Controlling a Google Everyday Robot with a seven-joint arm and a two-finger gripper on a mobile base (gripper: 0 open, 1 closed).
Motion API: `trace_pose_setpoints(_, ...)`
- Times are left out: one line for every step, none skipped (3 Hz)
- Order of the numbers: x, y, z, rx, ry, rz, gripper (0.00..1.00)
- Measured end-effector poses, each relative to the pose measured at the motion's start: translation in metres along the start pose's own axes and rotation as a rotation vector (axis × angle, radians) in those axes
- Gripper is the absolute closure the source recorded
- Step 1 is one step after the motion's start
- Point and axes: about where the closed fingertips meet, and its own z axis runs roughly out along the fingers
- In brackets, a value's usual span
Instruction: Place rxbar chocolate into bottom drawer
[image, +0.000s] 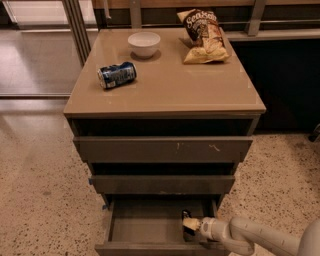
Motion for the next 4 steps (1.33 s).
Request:
trace_pose_setpoints(-0.0058,-0.0204,0.0229,0.028,0.011,0.015,1.0)
trace_pose_setpoints(-0.0086,-0.0217,0.0255,0.031,0.009,0.012,0.82)
trace_pose_setpoints(-0.0086,-0.0217,0.0255,0.031,0.009,0.012,0.59)
trace_pose_setpoints(-0.0086,-0.0217,0.0255,0.031,0.009,0.012,0.36)
